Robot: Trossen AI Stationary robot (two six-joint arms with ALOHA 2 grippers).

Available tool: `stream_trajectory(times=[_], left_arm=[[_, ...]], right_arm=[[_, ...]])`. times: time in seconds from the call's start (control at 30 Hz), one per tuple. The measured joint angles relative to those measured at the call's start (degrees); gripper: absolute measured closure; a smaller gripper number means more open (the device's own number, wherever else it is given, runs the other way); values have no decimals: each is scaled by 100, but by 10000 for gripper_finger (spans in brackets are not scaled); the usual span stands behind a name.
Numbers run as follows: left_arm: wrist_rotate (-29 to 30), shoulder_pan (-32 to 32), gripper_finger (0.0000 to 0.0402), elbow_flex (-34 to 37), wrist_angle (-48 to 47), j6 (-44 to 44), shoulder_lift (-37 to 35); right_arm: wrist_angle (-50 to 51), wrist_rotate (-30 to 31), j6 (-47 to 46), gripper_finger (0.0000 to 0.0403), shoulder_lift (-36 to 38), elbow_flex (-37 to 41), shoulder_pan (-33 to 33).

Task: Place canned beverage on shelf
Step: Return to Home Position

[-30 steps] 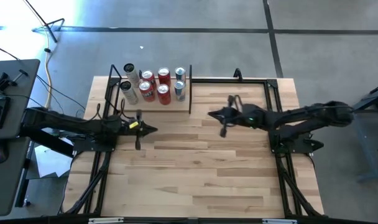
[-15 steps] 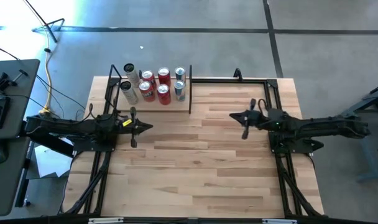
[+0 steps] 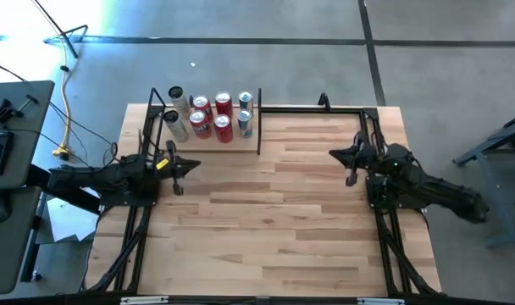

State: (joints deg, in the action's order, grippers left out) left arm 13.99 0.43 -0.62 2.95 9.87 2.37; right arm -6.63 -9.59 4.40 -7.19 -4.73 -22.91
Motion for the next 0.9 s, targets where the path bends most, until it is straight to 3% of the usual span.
stream_trajectory(times=[0.2,0.33,0.53,0.9], left_arm=[[206,54,402,-7,-5,-226,-194],[222,250,401,-5,-11,-422,-171],[221,610,401,-6,-3,-774,-164],[96,745,401,-4,-20,-1154,18]], right_arm=[[397,-422,-97,403,722,0,-692],[-141,-551,-101,403,687,281,-965],[-53,36,-247,403,637,417,-1128],[434,59,-732,403,637,417,-1113]])
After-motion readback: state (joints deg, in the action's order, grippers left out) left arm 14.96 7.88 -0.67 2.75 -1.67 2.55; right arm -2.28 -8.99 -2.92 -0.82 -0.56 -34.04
